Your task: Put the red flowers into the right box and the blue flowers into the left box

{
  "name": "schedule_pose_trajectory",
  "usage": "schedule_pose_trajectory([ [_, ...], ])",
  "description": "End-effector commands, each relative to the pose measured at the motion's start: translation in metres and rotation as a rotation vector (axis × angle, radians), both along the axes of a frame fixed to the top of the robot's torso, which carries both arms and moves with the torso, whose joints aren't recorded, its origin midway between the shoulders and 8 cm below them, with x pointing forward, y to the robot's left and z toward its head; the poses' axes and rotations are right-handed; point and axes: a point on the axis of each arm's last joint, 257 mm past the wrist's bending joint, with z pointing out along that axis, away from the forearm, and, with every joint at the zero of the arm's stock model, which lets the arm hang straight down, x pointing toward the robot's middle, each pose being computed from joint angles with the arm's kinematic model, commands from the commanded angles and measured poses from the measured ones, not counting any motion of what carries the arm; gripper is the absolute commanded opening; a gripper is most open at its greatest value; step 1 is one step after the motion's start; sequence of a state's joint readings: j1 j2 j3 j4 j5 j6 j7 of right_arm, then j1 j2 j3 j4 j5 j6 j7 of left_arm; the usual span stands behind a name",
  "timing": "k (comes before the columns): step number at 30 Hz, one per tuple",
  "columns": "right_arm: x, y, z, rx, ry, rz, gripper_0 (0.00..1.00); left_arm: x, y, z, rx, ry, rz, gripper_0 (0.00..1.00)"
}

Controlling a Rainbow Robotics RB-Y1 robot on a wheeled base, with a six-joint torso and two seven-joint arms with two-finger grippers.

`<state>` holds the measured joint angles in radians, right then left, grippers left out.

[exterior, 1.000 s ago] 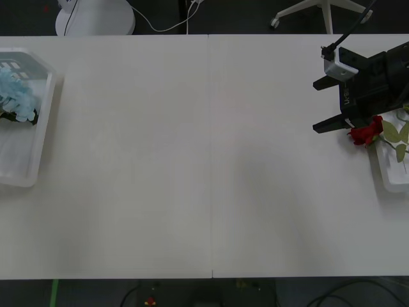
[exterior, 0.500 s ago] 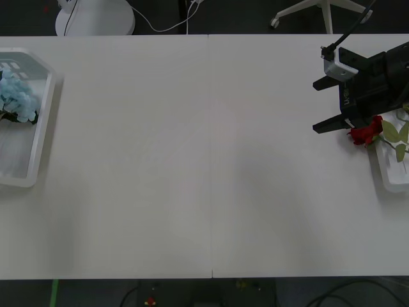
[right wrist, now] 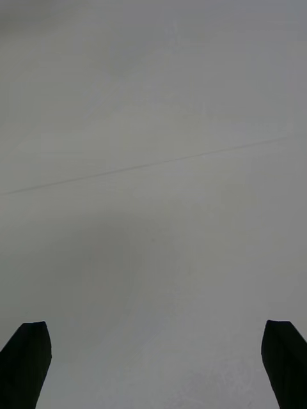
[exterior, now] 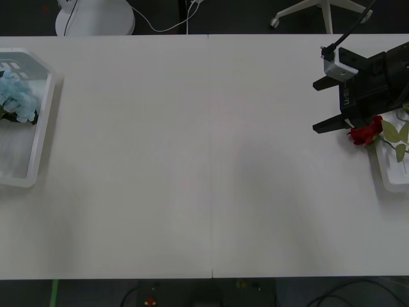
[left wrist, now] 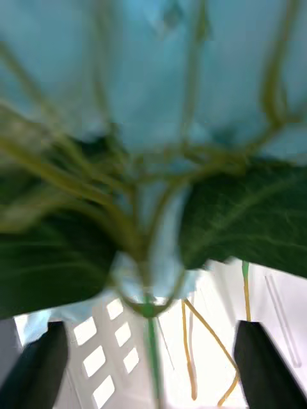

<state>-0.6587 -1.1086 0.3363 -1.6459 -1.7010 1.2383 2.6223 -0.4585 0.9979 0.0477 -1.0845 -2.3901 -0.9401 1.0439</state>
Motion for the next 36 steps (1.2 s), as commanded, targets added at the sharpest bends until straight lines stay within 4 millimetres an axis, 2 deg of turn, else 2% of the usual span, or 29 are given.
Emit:
schedule_pose_trajectory([
  [1,0.005,-0.006,0.025,-0.038,-0.071,0.024,0.95,0.006,0.012,0.077,-0.107,-0.133,0.043,1.0],
  [5,0.005,-0.006,0.025,-0.038,-0.071,0.024,0.95,-0.002,0.001,0.096,-0.21,-0.151,0.045,1.0],
  [8,0.005,-0.006,0.025,-0.038,-0.071,0.024,0.95,-0.003,-0.021,0.109,-0.343,-0.179,0.012,1.0],
  [10,0.005,-0.006,0.025,-0.038,-0.071,0.024,0.95,0.007,-0.062,0.124,-0.535,-0.243,-0.071,1.0],
  [11,0.005,-0.006,0.025,-0.038,-0.071,0.024,0.95,0.009,-0.072,0.129,-0.592,-0.263,-0.093,1.0],
  [13,0.005,-0.006,0.025,-0.038,-0.071,0.024,0.95,0.014,-0.107,0.152,-0.747,-0.319,-0.177,1.0],
  [14,0.005,-0.006,0.025,-0.038,-0.071,0.024,0.95,0.016,-0.115,0.159,-0.78,-0.335,-0.195,1.0],
  [16,0.005,-0.006,0.025,-0.038,-0.071,0.024,0.95,0.02,-0.144,0.18,-0.897,-0.379,-0.266,1.0],
  [17,0.005,-0.006,0.025,-0.038,-0.071,0.024,0.95,0.021,-0.152,0.185,-0.918,-0.39,-0.284,1.0],
  [19,0.005,-0.006,0.025,-0.038,-0.071,0.024,0.95,0.026,-0.179,0.213,-0.968,-0.458,-0.376,1.0],
  [22,0.005,-0.006,0.025,-0.038,-0.071,0.024,0.95,0.032,-0.202,0.246,-0.982,-0.564,-0.47,1.0],
  [25,0.005,-0.006,0.025,-0.038,-0.071,0.024,0.95,0.039,-0.206,0.272,-0.948,-0.682,-0.509,1.0],
  [27,0.005,-0.006,0.025,-0.038,-0.071,0.024,0.95,0.044,-0.203,0.28,-0.917,-0.738,-0.513,1.0],
  [31,0.005,-0.006,0.025,-0.038,-0.071,0.024,0.95,0.062,-0.199,0.287,-0.774,-0.847,-0.527,1.0],
  [36,0.005,-0.006,0.025,-0.038,-0.071,0.024,0.95,0.067,-0.196,0.289,-0.658,-0.869,-0.545,1.0],
])
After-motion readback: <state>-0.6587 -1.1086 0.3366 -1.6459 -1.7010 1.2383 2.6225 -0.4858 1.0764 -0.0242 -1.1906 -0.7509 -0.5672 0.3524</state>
